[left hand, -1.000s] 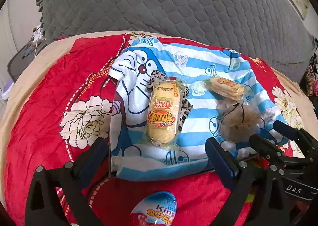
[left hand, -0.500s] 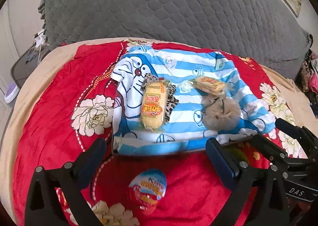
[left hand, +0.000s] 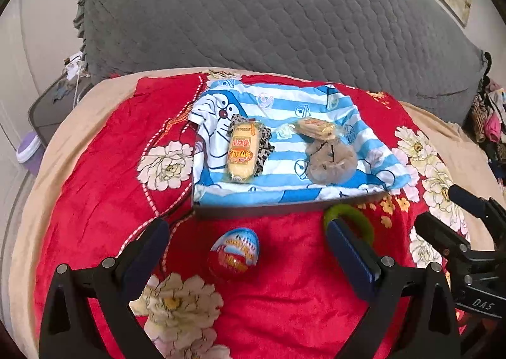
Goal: Organize objects
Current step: 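Raise both open tools away from the tray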
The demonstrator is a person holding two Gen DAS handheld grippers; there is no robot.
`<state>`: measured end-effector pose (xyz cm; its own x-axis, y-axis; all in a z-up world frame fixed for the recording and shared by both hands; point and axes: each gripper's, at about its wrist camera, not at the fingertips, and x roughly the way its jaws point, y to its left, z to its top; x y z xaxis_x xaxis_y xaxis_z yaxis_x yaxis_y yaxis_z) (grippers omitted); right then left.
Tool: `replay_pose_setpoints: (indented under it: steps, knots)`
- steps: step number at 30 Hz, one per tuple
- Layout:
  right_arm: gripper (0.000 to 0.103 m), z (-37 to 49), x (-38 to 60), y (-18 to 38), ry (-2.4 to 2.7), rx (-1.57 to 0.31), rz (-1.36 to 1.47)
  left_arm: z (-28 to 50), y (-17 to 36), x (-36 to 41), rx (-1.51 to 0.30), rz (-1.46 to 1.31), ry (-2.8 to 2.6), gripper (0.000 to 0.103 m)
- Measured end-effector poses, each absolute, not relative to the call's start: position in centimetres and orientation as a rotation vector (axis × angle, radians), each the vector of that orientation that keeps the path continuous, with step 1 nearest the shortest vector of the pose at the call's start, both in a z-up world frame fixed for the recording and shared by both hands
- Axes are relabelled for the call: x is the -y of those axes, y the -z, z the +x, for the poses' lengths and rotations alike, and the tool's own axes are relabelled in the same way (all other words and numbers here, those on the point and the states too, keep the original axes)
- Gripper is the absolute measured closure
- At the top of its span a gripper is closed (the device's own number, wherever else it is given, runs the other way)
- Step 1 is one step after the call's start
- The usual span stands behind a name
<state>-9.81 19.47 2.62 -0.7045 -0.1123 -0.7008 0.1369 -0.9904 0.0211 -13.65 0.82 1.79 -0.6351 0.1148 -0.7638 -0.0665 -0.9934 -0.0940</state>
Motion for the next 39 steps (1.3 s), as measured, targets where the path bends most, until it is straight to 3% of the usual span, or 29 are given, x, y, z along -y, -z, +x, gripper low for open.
replay_pose_setpoints:
  steps: [17, 39]
  knots:
    - [0.001, -3.7, -19.0, -4.0, 2.768, -0.026, 1.119, -6.7, -2.5, -0.4, 0.065, -1.300, -2.754, 0.003]
    - [0.001, 0.0, -19.3, -1.7, 2.738, 0.007, 1.181, -2.1, -0.5, -0.8, 0.020, -1.354, -2.729, 0.003]
